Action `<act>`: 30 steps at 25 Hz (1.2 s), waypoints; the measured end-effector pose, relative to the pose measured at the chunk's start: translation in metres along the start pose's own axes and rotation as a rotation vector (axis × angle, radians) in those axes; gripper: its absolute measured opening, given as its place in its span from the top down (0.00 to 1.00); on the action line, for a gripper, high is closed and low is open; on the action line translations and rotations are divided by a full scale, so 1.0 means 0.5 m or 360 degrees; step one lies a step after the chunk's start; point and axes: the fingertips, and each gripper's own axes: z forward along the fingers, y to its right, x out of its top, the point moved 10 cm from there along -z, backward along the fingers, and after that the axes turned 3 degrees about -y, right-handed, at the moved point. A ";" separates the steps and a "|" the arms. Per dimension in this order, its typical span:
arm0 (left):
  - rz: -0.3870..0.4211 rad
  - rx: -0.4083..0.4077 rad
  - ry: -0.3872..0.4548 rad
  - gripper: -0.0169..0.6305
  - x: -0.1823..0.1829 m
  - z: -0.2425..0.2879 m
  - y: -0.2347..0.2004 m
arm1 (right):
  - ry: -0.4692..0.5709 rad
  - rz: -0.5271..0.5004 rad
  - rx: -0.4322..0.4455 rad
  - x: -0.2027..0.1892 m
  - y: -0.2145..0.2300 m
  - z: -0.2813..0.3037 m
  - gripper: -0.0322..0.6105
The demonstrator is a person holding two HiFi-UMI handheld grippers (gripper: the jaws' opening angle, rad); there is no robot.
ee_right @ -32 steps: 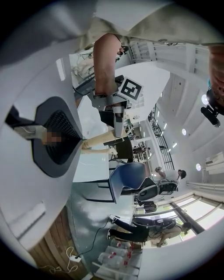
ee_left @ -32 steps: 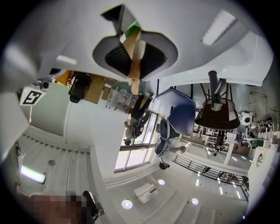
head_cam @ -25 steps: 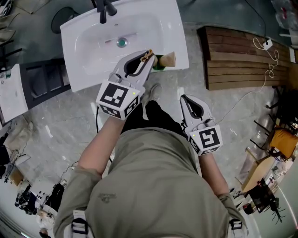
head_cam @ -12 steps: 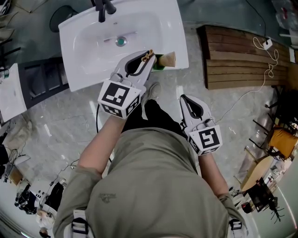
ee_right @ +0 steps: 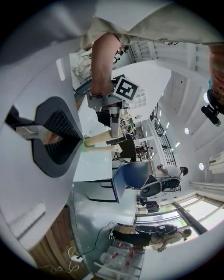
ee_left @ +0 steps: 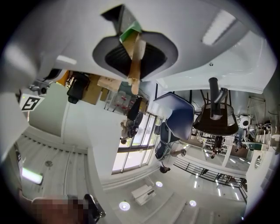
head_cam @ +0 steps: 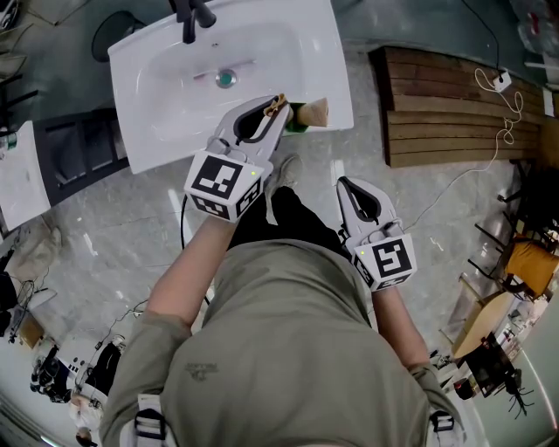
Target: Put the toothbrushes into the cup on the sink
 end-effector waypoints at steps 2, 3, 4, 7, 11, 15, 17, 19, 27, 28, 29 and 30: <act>0.0004 0.0000 0.0000 0.90 0.002 0.000 0.001 | -0.0002 0.0003 0.0000 -0.001 0.001 0.000 0.93; 0.0006 -0.0003 -0.0001 0.90 0.002 0.000 0.001 | -0.0002 0.0005 0.0000 -0.001 0.001 0.000 0.93; 0.0008 -0.0006 -0.0002 0.90 0.003 0.000 0.000 | -0.0001 0.0009 0.0000 -0.001 0.001 0.001 0.93; 0.0019 -0.0018 -0.0006 0.90 0.005 0.006 0.000 | -0.0002 0.0009 0.0002 0.004 0.007 0.005 0.93; 0.0031 -0.0042 0.0001 0.89 0.009 0.011 0.003 | 0.0004 0.0012 0.0008 0.006 0.013 0.013 0.93; 0.0045 -0.0071 0.0002 0.89 0.010 0.008 0.000 | 0.0011 0.0006 0.0017 0.013 0.010 0.024 0.93; 0.0055 -0.0073 0.0000 0.88 0.010 0.006 -0.001 | 0.0016 0.0007 0.0020 0.012 0.009 0.029 0.93; 0.0055 -0.0073 -0.0001 0.87 0.010 0.004 -0.005 | 0.0021 0.0010 0.0021 0.010 0.009 0.033 0.93; 0.0060 -0.0130 0.0009 0.85 0.017 -0.007 -0.002 | 0.0037 0.0015 0.0026 0.018 0.002 0.049 0.93; 0.0063 -0.0136 0.0012 0.85 0.019 -0.009 -0.001 | 0.0040 0.0016 0.0026 0.019 0.001 0.051 0.93; 0.0065 -0.0142 0.0015 0.85 0.022 -0.010 0.000 | 0.0043 0.0016 0.0026 0.020 0.000 0.053 0.93; 0.0068 -0.0147 0.0018 0.85 0.025 -0.012 0.001 | 0.0046 0.0014 0.0026 0.022 -0.001 0.054 0.93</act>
